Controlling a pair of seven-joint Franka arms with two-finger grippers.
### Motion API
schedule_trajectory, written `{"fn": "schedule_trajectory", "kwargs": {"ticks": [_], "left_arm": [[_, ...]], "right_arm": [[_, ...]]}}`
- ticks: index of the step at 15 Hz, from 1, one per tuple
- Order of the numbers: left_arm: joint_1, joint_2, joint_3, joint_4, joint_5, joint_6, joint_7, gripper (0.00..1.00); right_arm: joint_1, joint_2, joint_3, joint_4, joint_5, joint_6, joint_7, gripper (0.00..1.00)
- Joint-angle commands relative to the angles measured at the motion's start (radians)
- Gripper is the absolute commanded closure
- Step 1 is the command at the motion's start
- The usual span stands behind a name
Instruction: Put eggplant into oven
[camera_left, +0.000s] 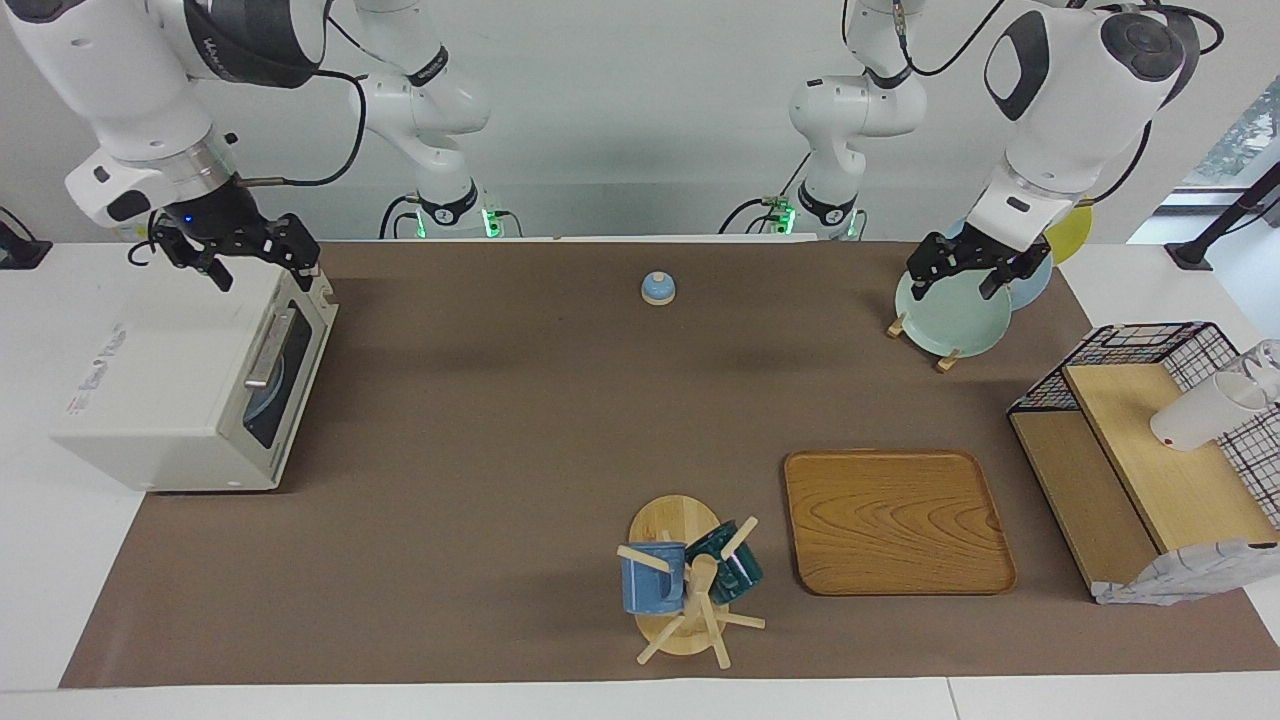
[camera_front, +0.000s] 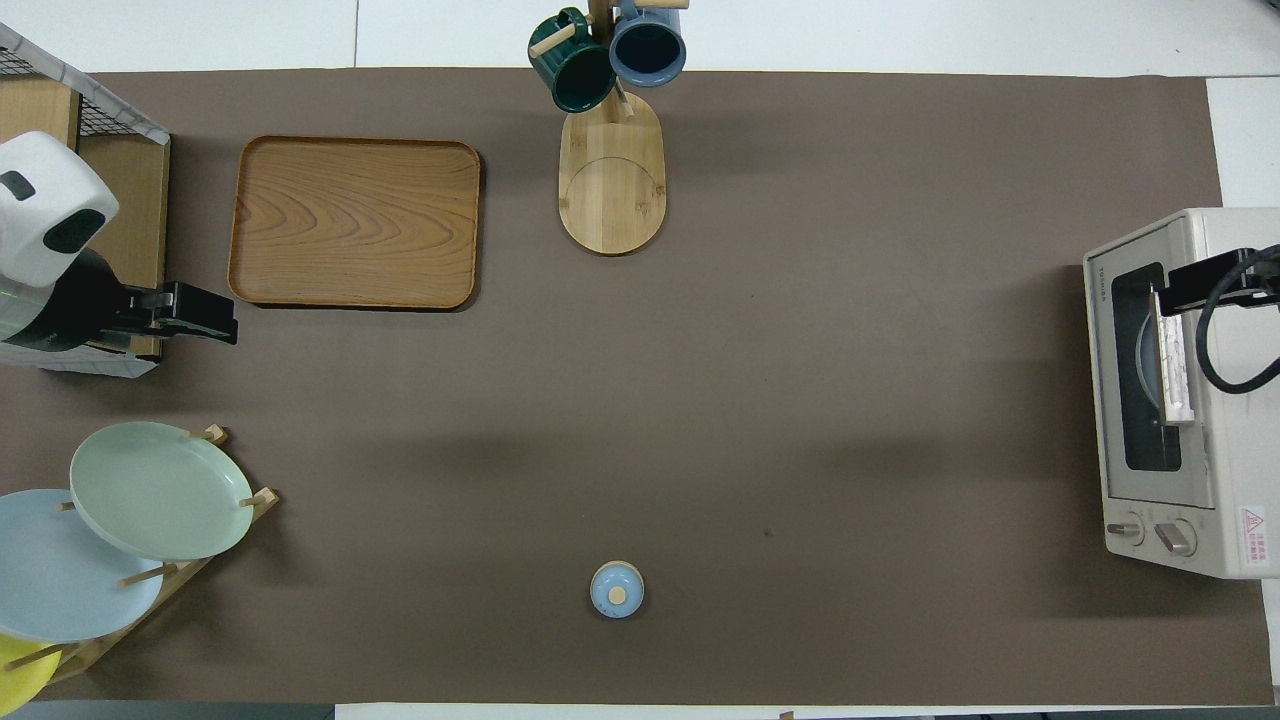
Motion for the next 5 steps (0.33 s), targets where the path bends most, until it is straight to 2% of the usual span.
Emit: {"fn": "schedule_trajectory", "kwargs": {"ticks": [1, 5], "left_arm": [[0.014, -0.016, -0.01, -0.005, 0.021, -0.007, 0.003, 0.0], [0.014, -0.016, -0.01, -0.005, 0.021, -0.007, 0.003, 0.0]], "right_arm": [[-0.001, -0.007, -0.004, -0.007, 0.021, 0.007, 0.013, 0.0], [-0.001, -0.008, -0.003, -0.009, 0.021, 0.002, 0.013, 0.0]]}}
